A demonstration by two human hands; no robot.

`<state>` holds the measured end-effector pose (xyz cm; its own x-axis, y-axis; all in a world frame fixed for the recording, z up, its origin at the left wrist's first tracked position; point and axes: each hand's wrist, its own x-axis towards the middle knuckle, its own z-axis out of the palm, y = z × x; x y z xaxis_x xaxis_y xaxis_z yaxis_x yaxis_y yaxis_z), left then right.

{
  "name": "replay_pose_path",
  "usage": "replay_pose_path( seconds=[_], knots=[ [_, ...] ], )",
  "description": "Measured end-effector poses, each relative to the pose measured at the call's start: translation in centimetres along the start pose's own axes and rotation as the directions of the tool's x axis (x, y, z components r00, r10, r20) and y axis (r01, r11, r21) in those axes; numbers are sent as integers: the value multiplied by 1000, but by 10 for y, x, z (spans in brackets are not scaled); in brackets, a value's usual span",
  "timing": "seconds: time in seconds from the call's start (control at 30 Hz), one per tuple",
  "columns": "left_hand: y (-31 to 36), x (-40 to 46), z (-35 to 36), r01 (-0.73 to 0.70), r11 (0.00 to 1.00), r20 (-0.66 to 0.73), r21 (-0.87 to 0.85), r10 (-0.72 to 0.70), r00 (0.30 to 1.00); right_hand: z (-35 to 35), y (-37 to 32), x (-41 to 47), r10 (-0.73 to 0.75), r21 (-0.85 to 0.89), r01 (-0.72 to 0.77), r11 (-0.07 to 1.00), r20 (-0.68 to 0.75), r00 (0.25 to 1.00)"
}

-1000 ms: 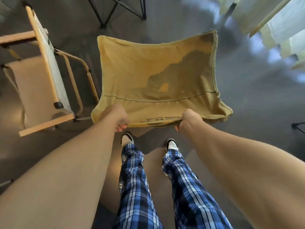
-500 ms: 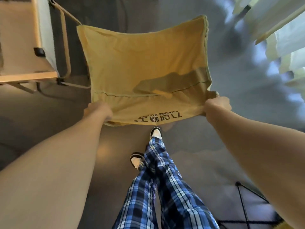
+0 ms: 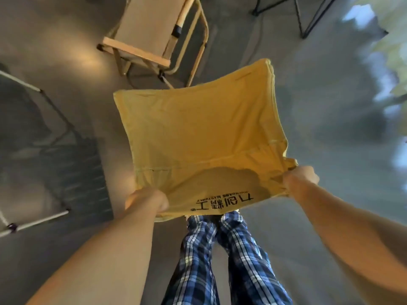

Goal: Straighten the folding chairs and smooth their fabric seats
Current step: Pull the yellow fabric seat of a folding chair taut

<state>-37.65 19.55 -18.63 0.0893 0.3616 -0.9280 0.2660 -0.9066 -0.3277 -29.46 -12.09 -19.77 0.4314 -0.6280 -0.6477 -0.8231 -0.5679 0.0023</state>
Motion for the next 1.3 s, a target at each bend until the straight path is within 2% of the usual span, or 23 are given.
replay_pose_path(
  seconds=[0.1, 0.2, 0.33, 0.47, 0.53, 0.67, 0.8, 0.93, 1.03, 1.13, 1.3],
  knots=[
    [-19, -4, 38, 83, 976, 25, -200, -80, 997, 12, -25, -18, -135, -110, 135, 985, 13, 991],
    [-36, -6, 67, 171, 892, 26, -419, -176, 984, 28, -52, -34, -273, -213, 277, 937, 49, 961],
    [-62, -9, 103, 240, 667, 48, -705, -293, 955, 50, -87, -62, -432, -338, 449, 827, 129, 893],
    [-84, -11, 136, 275, 436, 109, -857, -367, 924, 75, -126, -97, -542, -418, 582, 698, 224, 810],
    [-95, -8, 150, 317, 305, 194, -898, -372, 908, 92, -150, -120, -596, -435, 640, 633, 255, 762],
    [-113, 5, 164, 395, 75, 358, -916, -292, 887, 127, -198, -171, -712, -336, 748, 573, 248, 657],
    [-116, 18, 169, 414, -103, 426, -904, -178, 887, 158, -239, -217, -782, -272, 814, 513, 243, 574],
    [-132, 24, 174, 418, -218, 462, -882, -224, 858, 189, -279, -263, -806, -268, 874, 405, 346, 480],
    [-145, 31, 173, 421, -343, 509, -840, -228, 830, 211, -302, -283, -815, -274, 901, 337, 394, 425],
    [-153, 35, 156, 428, -453, 567, -782, -231, 791, 224, -325, -298, -824, -283, 902, 327, 382, 418],
    [-154, 47, 120, 402, -679, 686, -615, -208, 698, 235, -376, -319, -763, -265, 879, 396, 437, 476]
  ],
)
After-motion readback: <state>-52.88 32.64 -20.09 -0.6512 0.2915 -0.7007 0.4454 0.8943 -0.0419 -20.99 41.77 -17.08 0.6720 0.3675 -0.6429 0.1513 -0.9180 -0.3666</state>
